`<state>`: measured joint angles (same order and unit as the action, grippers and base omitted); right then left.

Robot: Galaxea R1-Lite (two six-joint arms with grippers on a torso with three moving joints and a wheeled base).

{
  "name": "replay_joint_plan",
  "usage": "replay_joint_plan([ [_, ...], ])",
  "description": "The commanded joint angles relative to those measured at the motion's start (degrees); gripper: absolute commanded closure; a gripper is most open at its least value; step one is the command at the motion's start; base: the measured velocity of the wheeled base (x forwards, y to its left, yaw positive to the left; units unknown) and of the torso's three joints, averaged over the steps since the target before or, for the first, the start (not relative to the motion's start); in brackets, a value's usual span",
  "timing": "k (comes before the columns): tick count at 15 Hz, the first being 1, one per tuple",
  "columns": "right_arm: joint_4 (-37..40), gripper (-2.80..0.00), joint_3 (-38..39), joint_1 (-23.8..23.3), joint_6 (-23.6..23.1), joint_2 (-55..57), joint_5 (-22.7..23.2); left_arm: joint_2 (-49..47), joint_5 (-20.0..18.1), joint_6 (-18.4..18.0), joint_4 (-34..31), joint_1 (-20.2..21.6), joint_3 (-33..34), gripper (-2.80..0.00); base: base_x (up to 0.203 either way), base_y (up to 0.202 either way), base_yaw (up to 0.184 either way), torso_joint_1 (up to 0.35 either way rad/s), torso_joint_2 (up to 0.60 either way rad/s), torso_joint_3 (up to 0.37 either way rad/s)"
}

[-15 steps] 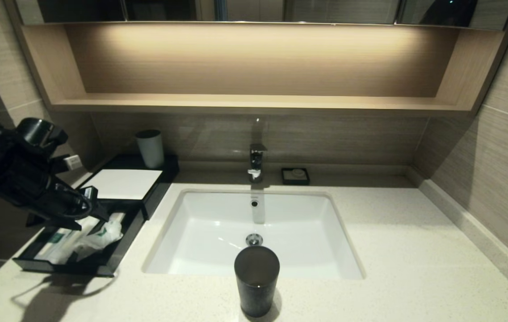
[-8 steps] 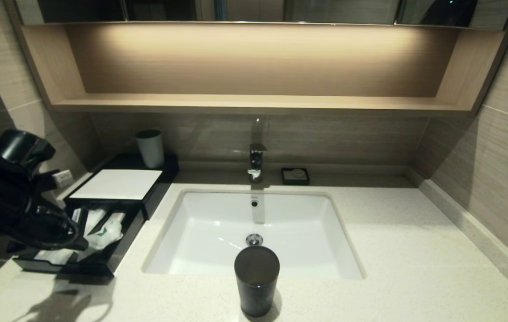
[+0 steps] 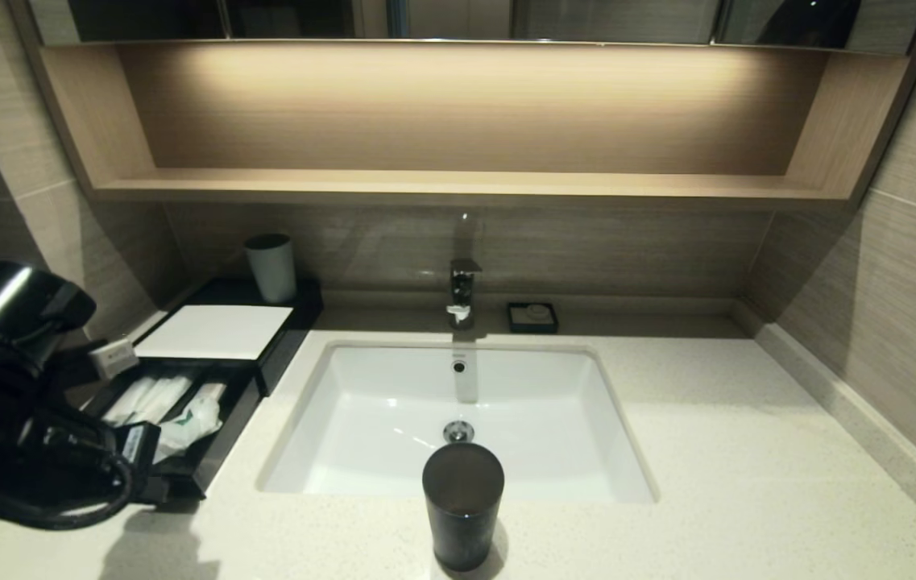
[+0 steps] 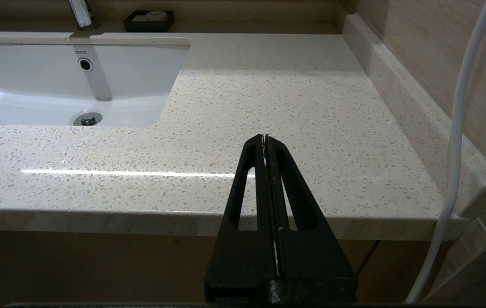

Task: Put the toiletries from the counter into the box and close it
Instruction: Close the drawer

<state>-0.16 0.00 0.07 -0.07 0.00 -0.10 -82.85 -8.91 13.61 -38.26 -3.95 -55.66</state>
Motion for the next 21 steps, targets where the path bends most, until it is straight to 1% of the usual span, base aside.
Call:
replay_joint_plan([
  [1, 0.0, 0.0, 0.1, 0.0, 0.0, 0.0, 0.0, 3.8, -0.1, 0.7, -0.8, -4.3, 1.6, 0.0, 0.0, 0.0, 0.0, 0.0, 0.0, 0.0],
  [4, 0.0, 0.0, 0.1, 0.0, 0.0, 0.0, 0.0, 4.6, -0.1, 1.7, -0.9, -7.8, 3.6, 0.0, 0.0, 0.0, 0.0, 0.0, 0.0, 0.0],
  [6, 0.0, 0.0, 0.1, 0.0, 0.0, 0.0, 0.0, 4.4, 0.1, 2.5, -0.9, -8.3, 5.1, 0.0, 0.0, 0.0, 0.0, 0.0, 0.0, 0.0],
  [8, 0.0, 0.0, 0.1, 0.0, 0.0, 0.0, 0.0, 3.1, 0.7, 4.2, -0.8, -8.1, 6.5, 0.0, 0.0, 0.0, 0.0, 0.0, 0.0, 0.0],
  [10, 0.0, 0.0, 0.1, 0.0, 0.0, 0.0, 0.0, 0.8, 2.2, 5.5, -0.3, -7.1, 6.7, 0.0, 0.0, 0.0, 0.0, 0.0, 0.0, 0.0],
  [13, 0.0, 0.0, 0.1, 0.0, 0.0, 0.0, 0.0, -2.9, 6.8, 7.5, 1.6, -5.1, 6.5, 0.0, 0.0, 0.0, 0.0, 0.0, 0.0, 0.0],
  [14, 0.0, 0.0, 0.1, 0.0, 0.0, 0.0, 0.0, -3.8, 7.4, 7.8, 2.7, -3.9, 6.5, 0.0, 0.0, 0.0, 0.0, 0.0, 0.0, 0.0],
  [16, 0.0, 0.0, 0.1, 0.0, 0.0, 0.0, 0.0, -5.9, 7.4, 7.6, 3.7, -1.2, 6.6, 0.0, 0.0, 0.0, 0.0, 0.0, 0.0, 0.0],
  [19, 0.0, 0.0, 0.1, 0.0, 0.0, 0.0, 0.0, -8.8, 7.2, 7.4, 4.5, 0.5, 6.7, 0.0, 0.0, 0.0, 0.0, 0.0, 0.0, 0.0],
  [21, 0.0, 0.0, 0.0, 0.0, 0.0, 0.0, 0.0, -11.9, 7.2, 7.4, 6.7, 1.8, 6.6, 0.0, 0.0, 0.0, 0.0, 0.0, 0.0, 0.0],
])
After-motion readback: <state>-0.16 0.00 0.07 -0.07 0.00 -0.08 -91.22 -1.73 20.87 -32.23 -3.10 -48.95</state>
